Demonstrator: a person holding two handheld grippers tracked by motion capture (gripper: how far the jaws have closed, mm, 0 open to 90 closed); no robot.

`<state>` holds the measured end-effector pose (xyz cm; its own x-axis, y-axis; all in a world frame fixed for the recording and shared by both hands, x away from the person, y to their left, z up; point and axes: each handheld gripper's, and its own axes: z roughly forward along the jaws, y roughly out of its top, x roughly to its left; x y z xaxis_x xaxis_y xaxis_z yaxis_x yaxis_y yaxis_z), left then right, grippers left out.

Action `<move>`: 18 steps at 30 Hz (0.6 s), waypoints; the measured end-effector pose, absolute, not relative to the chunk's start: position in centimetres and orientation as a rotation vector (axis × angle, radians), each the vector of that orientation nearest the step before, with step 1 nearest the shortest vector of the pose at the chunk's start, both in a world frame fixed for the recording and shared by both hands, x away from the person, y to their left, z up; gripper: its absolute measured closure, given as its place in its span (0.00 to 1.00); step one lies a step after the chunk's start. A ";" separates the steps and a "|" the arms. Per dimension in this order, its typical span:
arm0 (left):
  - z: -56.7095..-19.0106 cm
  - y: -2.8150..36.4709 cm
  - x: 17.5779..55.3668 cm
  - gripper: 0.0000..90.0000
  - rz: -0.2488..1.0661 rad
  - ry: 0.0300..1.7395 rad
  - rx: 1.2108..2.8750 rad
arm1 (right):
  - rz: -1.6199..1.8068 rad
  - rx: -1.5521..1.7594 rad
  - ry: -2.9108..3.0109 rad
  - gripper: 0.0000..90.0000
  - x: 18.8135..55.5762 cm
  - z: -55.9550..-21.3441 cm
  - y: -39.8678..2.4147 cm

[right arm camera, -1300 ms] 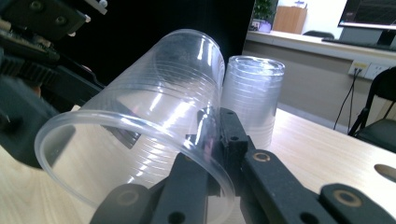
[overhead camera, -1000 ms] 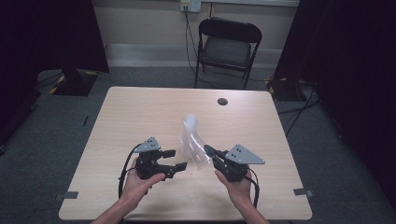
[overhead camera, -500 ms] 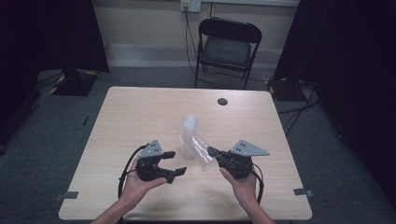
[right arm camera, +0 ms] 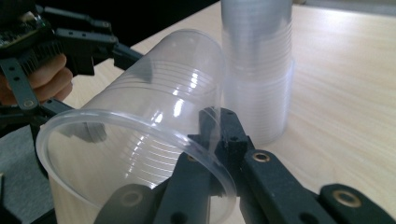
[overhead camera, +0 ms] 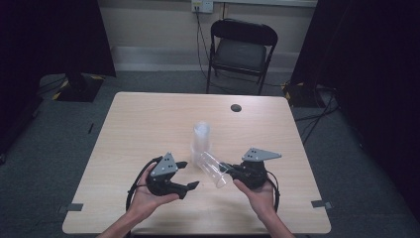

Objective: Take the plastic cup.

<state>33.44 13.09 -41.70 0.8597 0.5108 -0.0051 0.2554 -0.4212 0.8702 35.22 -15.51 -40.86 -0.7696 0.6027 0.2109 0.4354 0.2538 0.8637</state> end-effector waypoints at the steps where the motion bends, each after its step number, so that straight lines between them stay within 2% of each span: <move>1: -41.8 13.0 33.4 0.27 0.321 0.558 2.023 | 1.527 0.986 2.368 1.00 35.3 -40.9 -15.5; 18: -42.0 12.0 32.6 0.26 0.391 0.457 2.087 | 1.427 1.031 2.607 1.00 36.0 -41.6 -14.7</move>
<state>32.59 12.01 -42.00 0.8799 0.4651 0.0969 0.1684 -0.4961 0.8518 36.05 -14.73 -41.56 -0.7852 0.5413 0.3008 0.5450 0.3734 0.7506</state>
